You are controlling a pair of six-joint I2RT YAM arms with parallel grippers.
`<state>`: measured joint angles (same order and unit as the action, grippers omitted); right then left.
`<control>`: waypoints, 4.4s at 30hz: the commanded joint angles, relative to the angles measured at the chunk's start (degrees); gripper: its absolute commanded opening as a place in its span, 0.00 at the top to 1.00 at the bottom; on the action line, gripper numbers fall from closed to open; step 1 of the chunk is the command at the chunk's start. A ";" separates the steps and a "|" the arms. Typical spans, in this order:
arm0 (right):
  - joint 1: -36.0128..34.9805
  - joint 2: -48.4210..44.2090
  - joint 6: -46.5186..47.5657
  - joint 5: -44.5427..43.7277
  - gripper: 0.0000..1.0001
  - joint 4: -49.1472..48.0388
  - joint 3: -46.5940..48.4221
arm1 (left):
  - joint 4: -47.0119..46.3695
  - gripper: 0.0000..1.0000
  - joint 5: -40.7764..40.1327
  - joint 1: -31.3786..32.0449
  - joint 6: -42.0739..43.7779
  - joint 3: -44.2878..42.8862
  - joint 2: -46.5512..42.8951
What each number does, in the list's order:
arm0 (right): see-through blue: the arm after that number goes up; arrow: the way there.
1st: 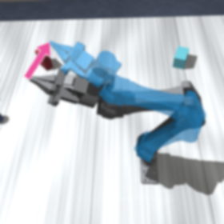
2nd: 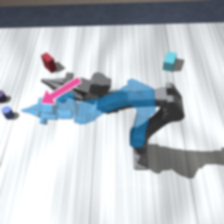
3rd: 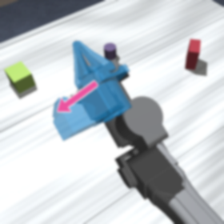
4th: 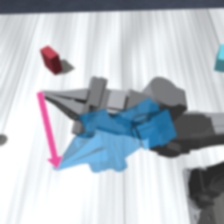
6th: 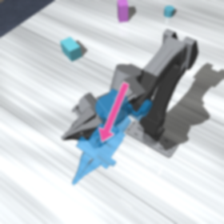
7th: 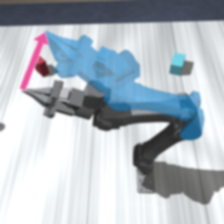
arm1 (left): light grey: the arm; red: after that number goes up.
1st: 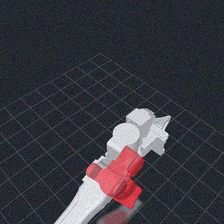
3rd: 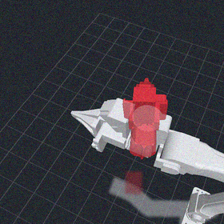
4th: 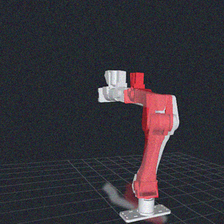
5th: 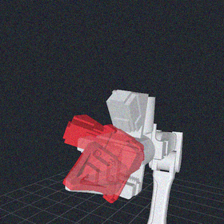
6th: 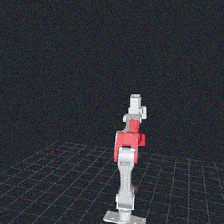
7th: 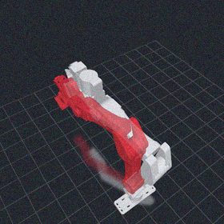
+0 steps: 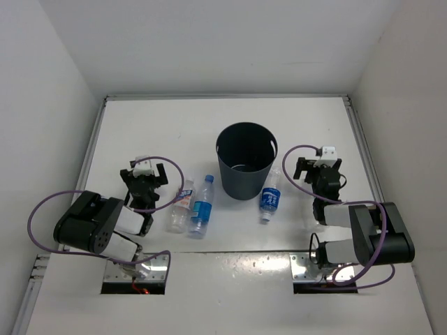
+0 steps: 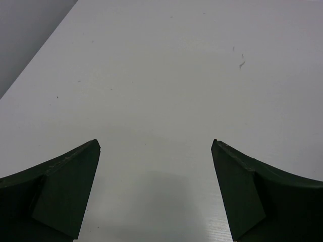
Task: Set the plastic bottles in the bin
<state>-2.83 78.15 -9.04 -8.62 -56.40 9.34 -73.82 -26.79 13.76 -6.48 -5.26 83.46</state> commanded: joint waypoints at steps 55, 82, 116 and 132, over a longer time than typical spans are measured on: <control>-0.42 -0.37 -0.28 -0.52 0.00 -2.13 1.47 | 69.47 0.01 -0.72 0.39 -14.73 -30.77 -26.94; -0.42 0.16 -0.28 -1.05 0.00 -2.22 1.47 | 74.00 0.01 19.32 15.07 -20.67 -19.18 -20.18; -0.42 0.16 -0.28 -1.05 0.00 -2.22 1.47 | 62.85 0.62 7.71 17.35 -12.76 -63.20 -12.53; -0.42 0.16 -0.28 -1.05 0.00 -2.22 1.47 | 51.94 0.60 11.68 33.43 -7.76 -61.65 -4.01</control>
<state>-3.18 78.22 -9.04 -9.02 -56.45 9.34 -17.41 -15.03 45.21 -14.81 -70.06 78.85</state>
